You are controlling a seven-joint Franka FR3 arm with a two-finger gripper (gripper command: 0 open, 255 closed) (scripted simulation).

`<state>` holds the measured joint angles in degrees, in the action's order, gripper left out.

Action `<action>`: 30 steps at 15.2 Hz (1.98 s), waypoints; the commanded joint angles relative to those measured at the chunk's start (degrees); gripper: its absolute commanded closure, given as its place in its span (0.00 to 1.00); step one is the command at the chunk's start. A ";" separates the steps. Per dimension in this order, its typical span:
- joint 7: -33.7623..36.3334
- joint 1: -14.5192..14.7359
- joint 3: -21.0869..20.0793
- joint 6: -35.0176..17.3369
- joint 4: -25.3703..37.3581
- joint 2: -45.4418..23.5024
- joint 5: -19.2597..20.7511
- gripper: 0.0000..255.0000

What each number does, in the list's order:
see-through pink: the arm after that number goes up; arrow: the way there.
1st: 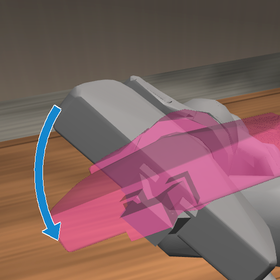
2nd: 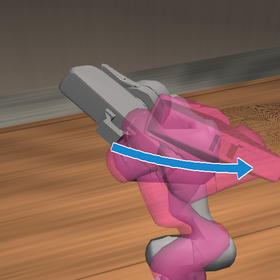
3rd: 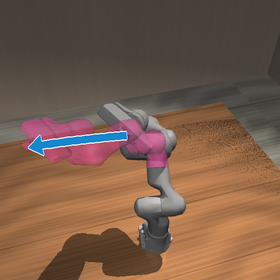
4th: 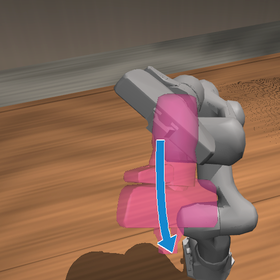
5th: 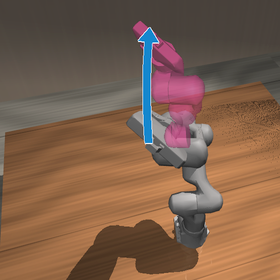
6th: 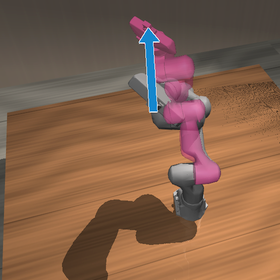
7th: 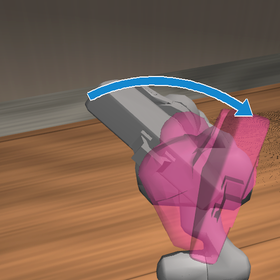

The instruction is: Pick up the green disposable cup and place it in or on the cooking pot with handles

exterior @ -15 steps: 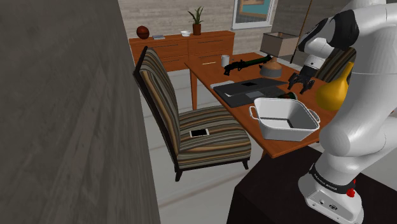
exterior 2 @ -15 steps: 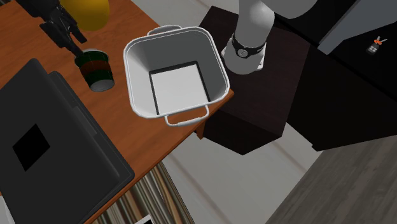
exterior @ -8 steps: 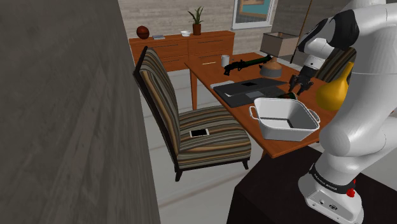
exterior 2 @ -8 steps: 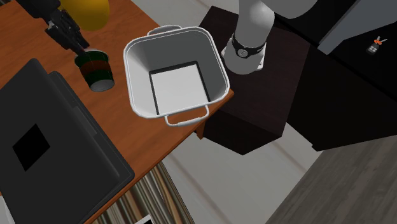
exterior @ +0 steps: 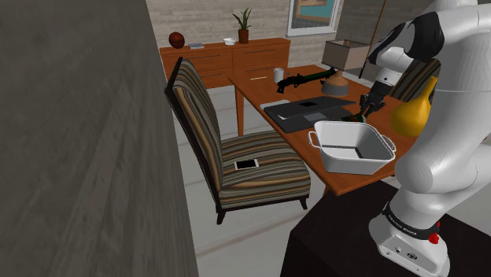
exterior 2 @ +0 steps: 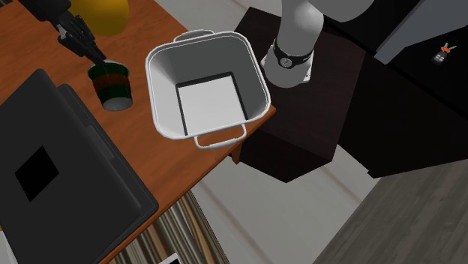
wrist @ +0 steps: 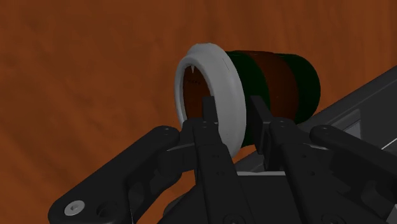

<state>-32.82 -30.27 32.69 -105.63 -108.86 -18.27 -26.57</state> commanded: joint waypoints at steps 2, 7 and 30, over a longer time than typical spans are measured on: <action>0.29 0.06 0.11 0.53 0.22 0.38 0.30 1.00; 1.82 0.32 0.55 3.39 1.82 2.26 1.64 1.00; 7.64 0.29 1.58 18.22 13.66 7.17 5.04 1.00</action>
<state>-25.43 -29.93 34.25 -88.20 -95.98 -11.17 -21.56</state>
